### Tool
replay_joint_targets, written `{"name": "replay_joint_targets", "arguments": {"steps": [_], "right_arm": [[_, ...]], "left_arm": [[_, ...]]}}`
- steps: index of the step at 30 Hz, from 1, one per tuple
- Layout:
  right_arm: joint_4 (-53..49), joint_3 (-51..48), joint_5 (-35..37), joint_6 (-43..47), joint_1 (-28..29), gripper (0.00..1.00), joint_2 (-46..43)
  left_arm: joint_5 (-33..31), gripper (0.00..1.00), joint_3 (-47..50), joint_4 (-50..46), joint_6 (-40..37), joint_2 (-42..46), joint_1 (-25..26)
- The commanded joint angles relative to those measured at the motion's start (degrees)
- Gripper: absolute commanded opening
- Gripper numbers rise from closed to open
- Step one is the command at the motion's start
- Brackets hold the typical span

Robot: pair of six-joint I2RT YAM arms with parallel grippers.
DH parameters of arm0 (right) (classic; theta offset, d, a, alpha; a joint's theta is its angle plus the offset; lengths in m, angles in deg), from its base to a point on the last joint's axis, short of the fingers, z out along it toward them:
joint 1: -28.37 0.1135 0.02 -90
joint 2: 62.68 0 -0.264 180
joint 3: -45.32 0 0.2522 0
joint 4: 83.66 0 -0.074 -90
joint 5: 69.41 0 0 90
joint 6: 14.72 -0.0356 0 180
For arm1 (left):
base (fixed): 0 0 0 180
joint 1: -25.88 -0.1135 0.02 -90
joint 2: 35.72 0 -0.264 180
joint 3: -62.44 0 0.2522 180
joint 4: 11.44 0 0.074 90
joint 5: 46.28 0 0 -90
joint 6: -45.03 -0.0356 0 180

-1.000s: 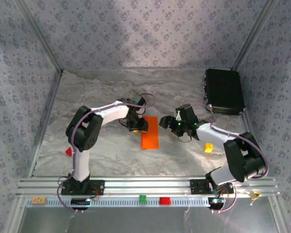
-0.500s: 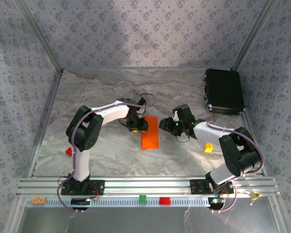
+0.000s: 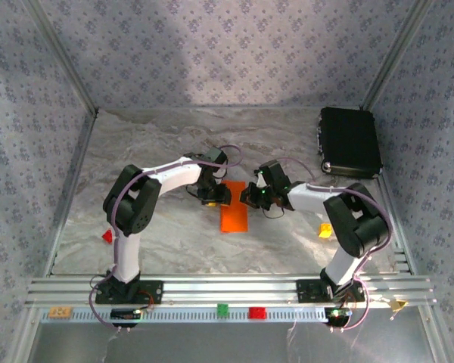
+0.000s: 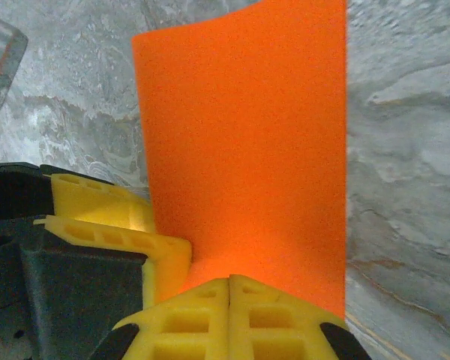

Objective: Fold a paper plane with a square sheet of paper (pick it up from the middle)
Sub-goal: Hold the square sheet of paper at the center of the table.

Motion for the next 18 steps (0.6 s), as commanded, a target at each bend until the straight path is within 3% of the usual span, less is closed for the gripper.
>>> {"name": "replay_joint_targets", "arguments": {"steps": [1,11,18], "right_arm": [[0.3,2.1,-1.3,-0.2,0.6,0.00,2.0],[0.5,2.1,-2.3,0.7,0.8,0.00,5.5],[-7.4,1.2,2.0,5.8,0.7,0.00,7.2]], "left_arm": [[-4.8,0.46,1.1,3.6,-1.1,-5.4,0.5],[-4.7,0.46,1.2,3.9,-1.0,-5.7,0.8],[-4.6,0.46,1.1,3.9,-0.9,-5.3,0.7]]}}
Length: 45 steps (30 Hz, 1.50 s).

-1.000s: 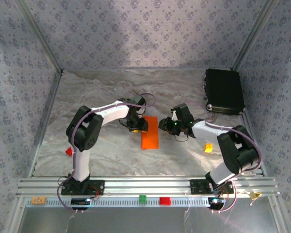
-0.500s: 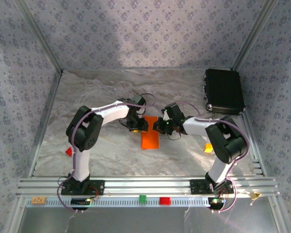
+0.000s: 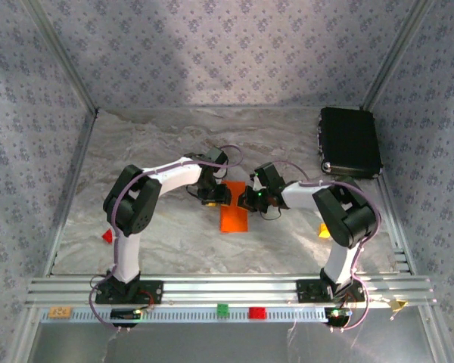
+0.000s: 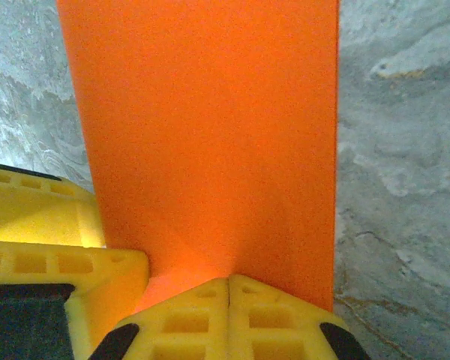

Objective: Fold a paper plane with a square sheet of paper (pick it up from the middle)
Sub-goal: Hold the square sheet of paper at the center of the table, then first fold the square sheet of paper in half at the center of the table.

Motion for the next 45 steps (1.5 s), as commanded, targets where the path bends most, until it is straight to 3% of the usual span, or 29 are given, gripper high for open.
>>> {"name": "replay_joint_targets", "arguments": {"steps": [1,8,14,17,21,26,45], "right_arm": [[-7.6,-0.5,3.6,4.1,0.2,0.00,1.9],[-10.0,-0.2,3.3,8.3,-1.0,0.00,2.5],[-14.0,3.0,2.2,13.8,-1.9,0.00,3.1],[-17.2,5.2,2.7,16.1,-1.9,0.00,3.9],[-16.9,5.3,2.8,15.6,-1.9,0.00,4.1],[-15.7,4.2,3.0,14.2,-2.0,0.00,3.9],[-14.6,3.3,3.1,12.9,-2.1,0.00,4.0]], "left_arm": [[-4.1,0.46,1.2,3.9,-0.7,-5.0,0.5],[-2.3,0.51,2.0,6.0,2.0,2.7,0.2],[2.0,0.57,6.6,13.9,5.9,12.6,-2.5],[8.2,0.48,9.5,19.7,8.2,15.1,-4.5],[15.9,0.26,11.6,25.8,11.0,14.1,-5.7],[19.7,0.00,13.4,31.1,14.8,10.9,-5.7],[22.8,0.00,15.9,34.7,16.7,3.7,-5.7]]}}
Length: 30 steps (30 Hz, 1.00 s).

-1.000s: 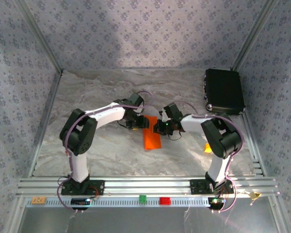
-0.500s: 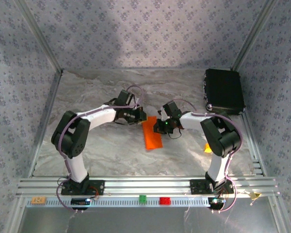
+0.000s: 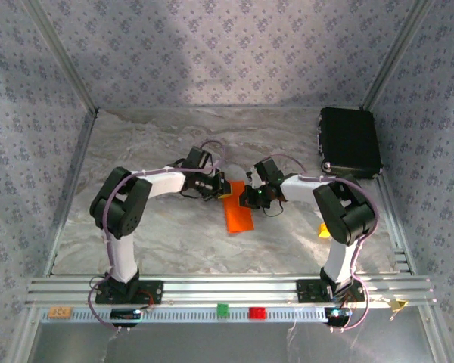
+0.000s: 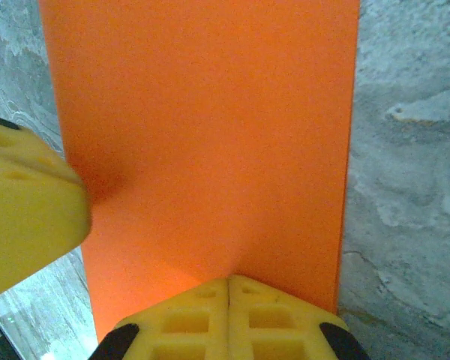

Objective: Fold a paper plane with a square sheet of paper (pick it up from the middle)
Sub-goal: First fold the square sheet of paper in half at the center of the table.

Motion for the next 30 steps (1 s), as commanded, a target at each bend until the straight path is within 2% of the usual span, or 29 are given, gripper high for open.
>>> {"name": "replay_joint_targets", "arguments": {"steps": [1,14,23,30], "right_arm": [[-4.5,-2.2,3.8,-0.4,-0.5,0.00,2.3],[-3.8,-3.0,4.4,-1.4,0.1,0.00,2.3],[-4.1,-3.0,4.7,-1.3,0.1,0.00,2.1],[-4.0,-2.9,4.5,-1.2,0.1,0.00,2.5]], "left_arm": [[0.7,0.00,0.8,0.2,-0.8,-1.5,0.3],[-4.4,0.00,3.8,-2.2,-5.6,-4.1,-0.9],[-2.5,0.00,-0.1,-3.6,-5.0,-0.6,-1.5],[-2.2,0.00,-2.1,-4.3,-5.7,-4.0,-1.9]]}}
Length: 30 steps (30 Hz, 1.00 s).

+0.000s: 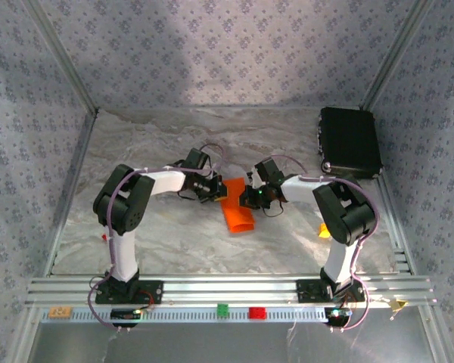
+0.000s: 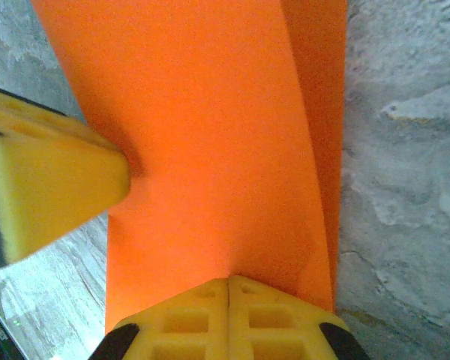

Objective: Fold a paper plane with a square sheet of paper (pick it up from the middle)
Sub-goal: First fold the square sheet of paper in half at the center of the table.

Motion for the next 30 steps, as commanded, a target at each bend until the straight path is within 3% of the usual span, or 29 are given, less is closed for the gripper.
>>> {"name": "replay_joint_targets", "arguments": {"steps": [1,8,21,30], "right_arm": [[-5.1,-2.3,4.7,-0.1,0.1,0.00,2.4],[-5.0,-2.7,4.8,-0.2,0.1,0.00,2.5],[-5.1,-3.0,5.2,-0.3,0.0,0.00,2.2],[-5.1,-3.0,5.1,-0.3,0.0,0.00,2.5]], "left_arm": [[-1.1,0.00,-1.0,-1.3,-1.3,-2.1,-0.6],[-4.1,0.00,0.4,-2.8,-1.9,-4.1,-1.3],[0.7,0.00,-3.4,-1.6,-1.9,-2.0,-2.5],[0.8,0.00,-3.5,-0.9,-1.7,-5.4,-3.6]]}}
